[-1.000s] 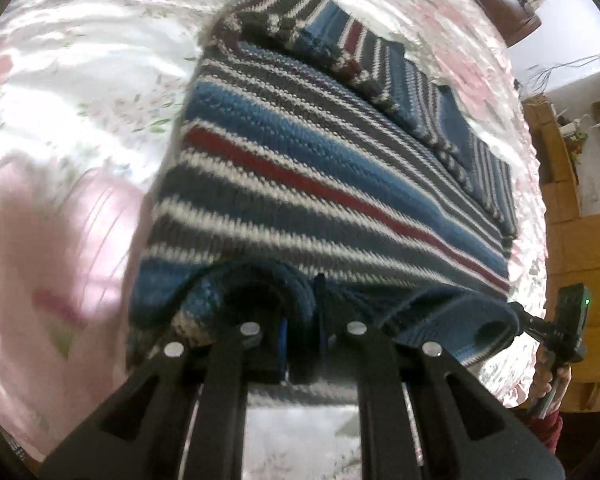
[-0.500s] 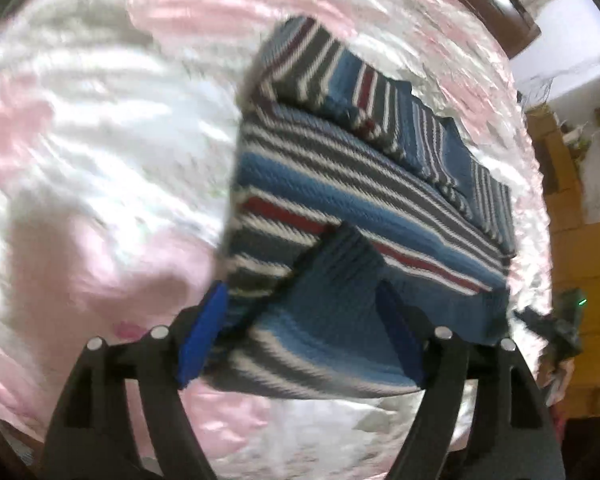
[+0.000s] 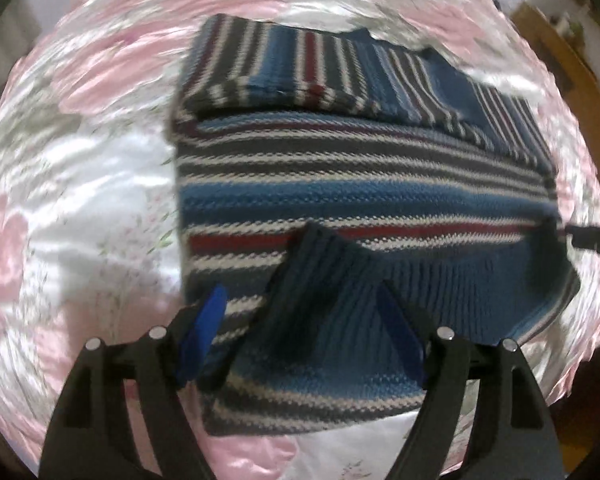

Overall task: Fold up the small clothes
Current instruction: 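Lift the ribbed hem with both grippers and fold it toward the collar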

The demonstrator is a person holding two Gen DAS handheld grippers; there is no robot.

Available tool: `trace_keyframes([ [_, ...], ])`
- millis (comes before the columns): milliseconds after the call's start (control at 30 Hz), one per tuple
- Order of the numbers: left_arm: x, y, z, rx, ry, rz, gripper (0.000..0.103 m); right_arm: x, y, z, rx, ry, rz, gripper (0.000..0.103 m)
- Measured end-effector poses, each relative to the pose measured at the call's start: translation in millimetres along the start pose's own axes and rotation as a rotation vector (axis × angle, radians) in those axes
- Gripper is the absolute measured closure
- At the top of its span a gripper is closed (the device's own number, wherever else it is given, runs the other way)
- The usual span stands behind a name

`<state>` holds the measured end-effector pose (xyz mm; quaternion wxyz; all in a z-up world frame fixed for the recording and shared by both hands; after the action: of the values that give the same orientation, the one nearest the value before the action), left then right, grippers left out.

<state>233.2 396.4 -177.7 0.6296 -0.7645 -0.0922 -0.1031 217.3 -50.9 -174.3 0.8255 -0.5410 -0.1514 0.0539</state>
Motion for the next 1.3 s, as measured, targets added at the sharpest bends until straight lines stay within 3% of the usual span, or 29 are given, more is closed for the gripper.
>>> trace_keyframes([
  [133,1,16,-5,0.039,0.062,0.029,0.024,-1,10,8,0.014,-0.033,0.023,0.024],
  [267,4,22,-4,0.033,0.071,0.034,0.024,-2,17,20,0.029,-0.079,0.045,0.024],
  [333,5,24,-5,0.034,0.074,0.037,0.024,-3,22,25,0.013,-0.103,0.059,0.03],
  [467,4,31,-7,0.035,0.091,0.057,0.036,-7,24,30,-0.049,-0.159,0.069,0.064],
  [500,4,32,-7,0.018,0.082,0.065,0.045,-9,21,30,-0.04,-0.163,0.062,0.074],
  [567,3,33,-10,-0.006,0.075,0.074,0.062,-11,16,31,-0.01,-0.176,0.05,0.083],
  [667,-1,29,-13,0.002,0.089,0.064,0.081,-15,4,37,-0.002,-0.203,0.018,0.084],
  [700,-3,27,-14,0.007,0.094,0.057,0.083,-15,-2,37,0.014,-0.198,0.003,0.084],
  [933,-8,-7,-15,-0.044,0.064,-0.033,0.085,-8,-27,24,0.074,-0.122,-0.069,0.085],
  [1300,26,-40,-12,-0.074,-0.006,-0.136,0.085,45,-67,12,0.046,-0.084,-0.159,0.085],
])
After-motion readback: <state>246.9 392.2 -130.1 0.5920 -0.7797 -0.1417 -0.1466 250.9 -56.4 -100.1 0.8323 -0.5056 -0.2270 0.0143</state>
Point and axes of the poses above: each gripper's, at about its wrist camera, not at the fingertips, and y roughly the way its jaws point, z to its left, x to its top, the point moved 3 cm from there along y, roughly the way its jaws point, and after that the axes turned 7 degrees about -y, right-handed, at the moved point
